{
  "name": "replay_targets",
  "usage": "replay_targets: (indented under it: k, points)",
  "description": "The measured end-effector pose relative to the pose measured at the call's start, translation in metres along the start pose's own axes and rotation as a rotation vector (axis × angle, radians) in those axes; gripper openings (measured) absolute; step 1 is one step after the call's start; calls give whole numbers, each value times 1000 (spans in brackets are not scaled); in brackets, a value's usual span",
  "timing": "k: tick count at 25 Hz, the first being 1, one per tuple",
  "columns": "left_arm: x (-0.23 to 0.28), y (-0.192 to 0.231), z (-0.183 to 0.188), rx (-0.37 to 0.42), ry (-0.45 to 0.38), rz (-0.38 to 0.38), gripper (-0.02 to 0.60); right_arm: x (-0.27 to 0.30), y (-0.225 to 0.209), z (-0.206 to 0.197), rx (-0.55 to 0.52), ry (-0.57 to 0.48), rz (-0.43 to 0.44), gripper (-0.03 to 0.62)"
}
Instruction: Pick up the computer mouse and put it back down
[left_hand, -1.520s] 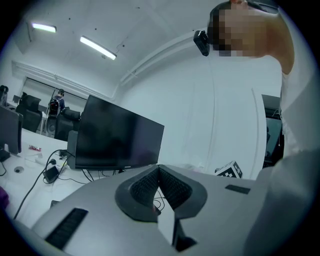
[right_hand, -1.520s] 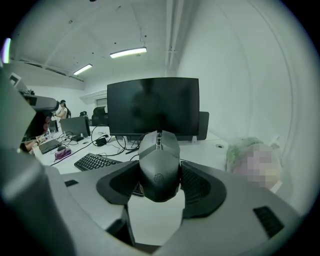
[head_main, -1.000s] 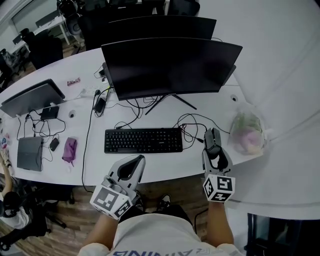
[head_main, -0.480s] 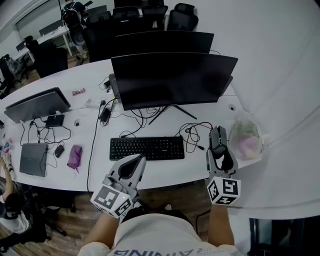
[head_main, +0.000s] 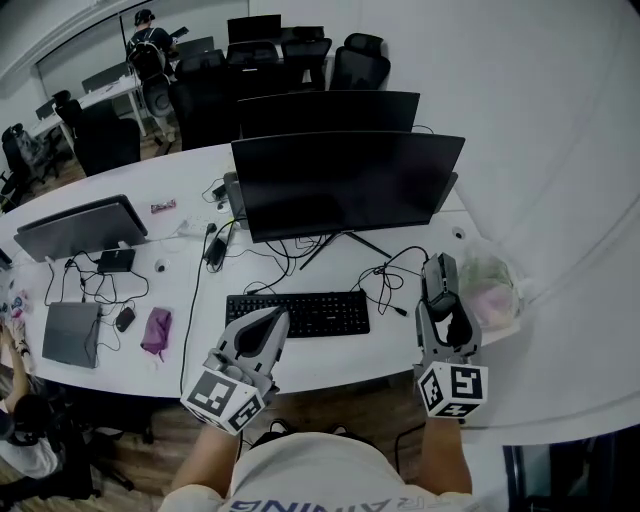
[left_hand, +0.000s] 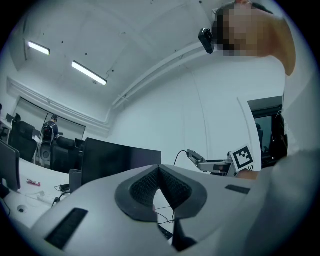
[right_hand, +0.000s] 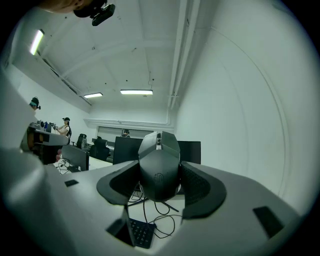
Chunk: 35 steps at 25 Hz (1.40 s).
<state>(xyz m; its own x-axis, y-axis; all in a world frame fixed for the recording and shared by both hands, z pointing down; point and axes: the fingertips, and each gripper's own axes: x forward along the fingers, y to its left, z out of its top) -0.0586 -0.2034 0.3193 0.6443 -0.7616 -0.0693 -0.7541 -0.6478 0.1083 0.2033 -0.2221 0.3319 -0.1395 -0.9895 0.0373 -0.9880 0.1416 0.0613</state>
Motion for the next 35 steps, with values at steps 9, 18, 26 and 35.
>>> replay_targets:
  k: [9,18,26,35]
  points:
    - [-1,7,13,25,-31,12,8,-7,11,19,-5,-48,15,270]
    - [0,4,13,47,-18,16,6,-9,14,18,-8,-43,22,270]
    - [-4,4,15,13,-42,18,8,-9,14,17,-8,-39,27,271]
    - [-3,0,10,10,-31,20,8,-8,11,10,-5,-27,30,270]
